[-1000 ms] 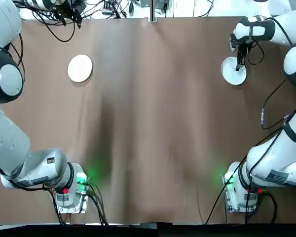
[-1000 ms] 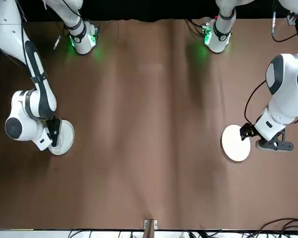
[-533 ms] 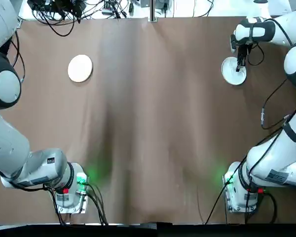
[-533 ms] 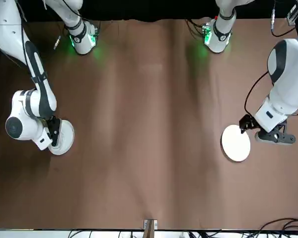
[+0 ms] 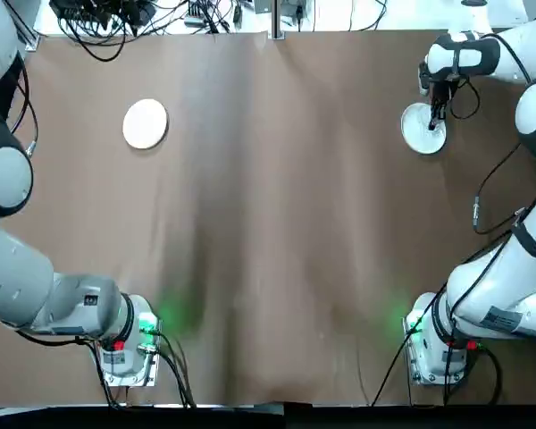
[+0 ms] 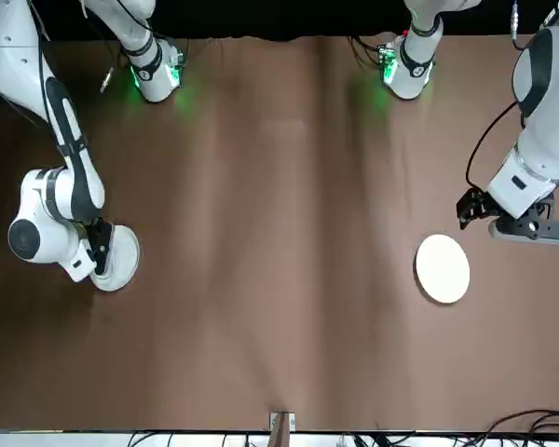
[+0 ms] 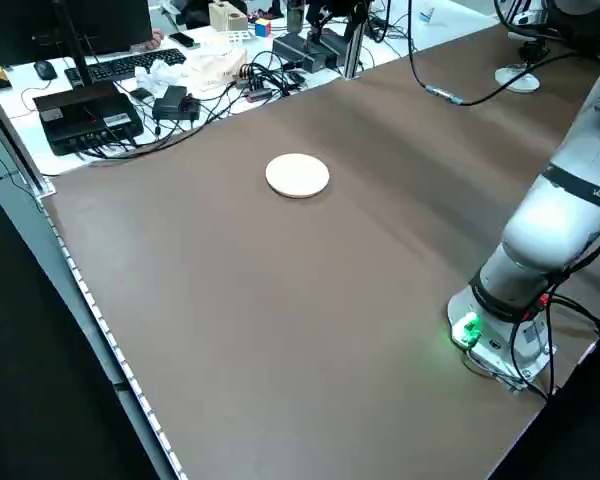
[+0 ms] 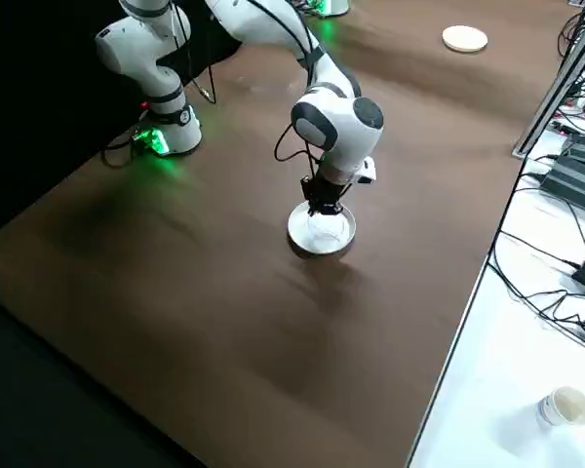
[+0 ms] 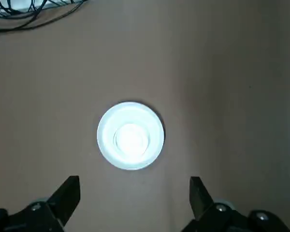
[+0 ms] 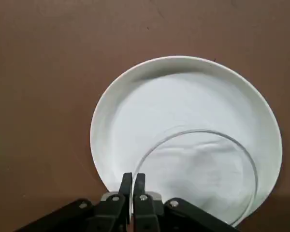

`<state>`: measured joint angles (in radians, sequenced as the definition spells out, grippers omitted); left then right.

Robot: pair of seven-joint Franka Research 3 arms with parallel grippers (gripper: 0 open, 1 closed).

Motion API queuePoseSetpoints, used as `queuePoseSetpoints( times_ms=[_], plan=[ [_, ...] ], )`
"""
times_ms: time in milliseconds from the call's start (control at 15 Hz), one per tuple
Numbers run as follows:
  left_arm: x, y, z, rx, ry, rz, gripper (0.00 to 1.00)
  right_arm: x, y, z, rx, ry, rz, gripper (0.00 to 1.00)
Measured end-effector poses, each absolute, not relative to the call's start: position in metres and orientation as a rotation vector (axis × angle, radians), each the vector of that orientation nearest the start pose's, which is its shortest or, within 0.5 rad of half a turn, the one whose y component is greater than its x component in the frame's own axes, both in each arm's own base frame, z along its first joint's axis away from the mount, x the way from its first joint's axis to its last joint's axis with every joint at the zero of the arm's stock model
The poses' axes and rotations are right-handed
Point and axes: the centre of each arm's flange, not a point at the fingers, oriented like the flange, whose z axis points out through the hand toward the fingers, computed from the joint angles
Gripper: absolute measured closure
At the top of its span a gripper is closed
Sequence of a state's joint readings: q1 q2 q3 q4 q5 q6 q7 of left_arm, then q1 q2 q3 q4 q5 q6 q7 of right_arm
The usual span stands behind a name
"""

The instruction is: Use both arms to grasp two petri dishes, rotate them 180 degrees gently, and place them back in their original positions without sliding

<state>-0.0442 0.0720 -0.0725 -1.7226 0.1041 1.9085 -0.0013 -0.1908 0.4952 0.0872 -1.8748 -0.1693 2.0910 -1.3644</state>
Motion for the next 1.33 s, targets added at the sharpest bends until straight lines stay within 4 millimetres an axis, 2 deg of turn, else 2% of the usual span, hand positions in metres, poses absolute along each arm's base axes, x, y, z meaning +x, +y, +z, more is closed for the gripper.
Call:
queuePoseSetpoints(
  times_ms=[67, 267, 467, 667, 733, 1000, 1133, 1200, 1333],
  plan=[
    [0.589, -0.056, 0.546, -3.040, 0.228, -0.174, 0.00, 0.601, -0.073, 0.228, -2.331, -1.887, 0.401, 0.89],
    [0.576, -0.042, 0.565, -3.045, 0.276, -0.179, 0.00, 0.600, -0.072, 0.225, -2.333, -1.890, 0.395, 0.61],
    [0.557, -0.040, 0.593, -3.050, 0.281, -0.194, 0.00, 0.600, -0.071, 0.223, -2.330, -1.891, 0.395, 0.33],
    [0.548, -0.034, 0.607, -3.048, 0.275, -0.207, 0.00, 0.605, -0.071, 0.233, -2.328, -1.891, 0.401, 0.06],
    [0.548, -0.032, 0.608, -3.046, 0.275, -0.208, 0.00, 0.610, -0.070, 0.243, -2.330, -1.888, 0.404, 0.00],
    [0.548, -0.033, 0.607, -3.044, 0.275, -0.205, 0.00, 0.639, -0.073, 0.319, -2.376, -1.783, 0.344, 0.00],
    [0.548, -0.034, 0.608, -3.044, 0.276, -0.210, 0.00, 0.650, -0.074, 0.361, -2.456, -1.687, 0.321, 0.00],
    [0.548, -0.034, 0.615, -3.051, 0.273, -0.224, 0.00, 0.658, -0.074, 0.396, -2.549, -1.565, 0.292, 0.00],
    [0.545, -0.034, 0.626, -3.064, 0.267, -0.217, 0.00, 0.663, -0.074, 0.423, -2.629, -1.424, 0.249, 0.00]
  ],
)
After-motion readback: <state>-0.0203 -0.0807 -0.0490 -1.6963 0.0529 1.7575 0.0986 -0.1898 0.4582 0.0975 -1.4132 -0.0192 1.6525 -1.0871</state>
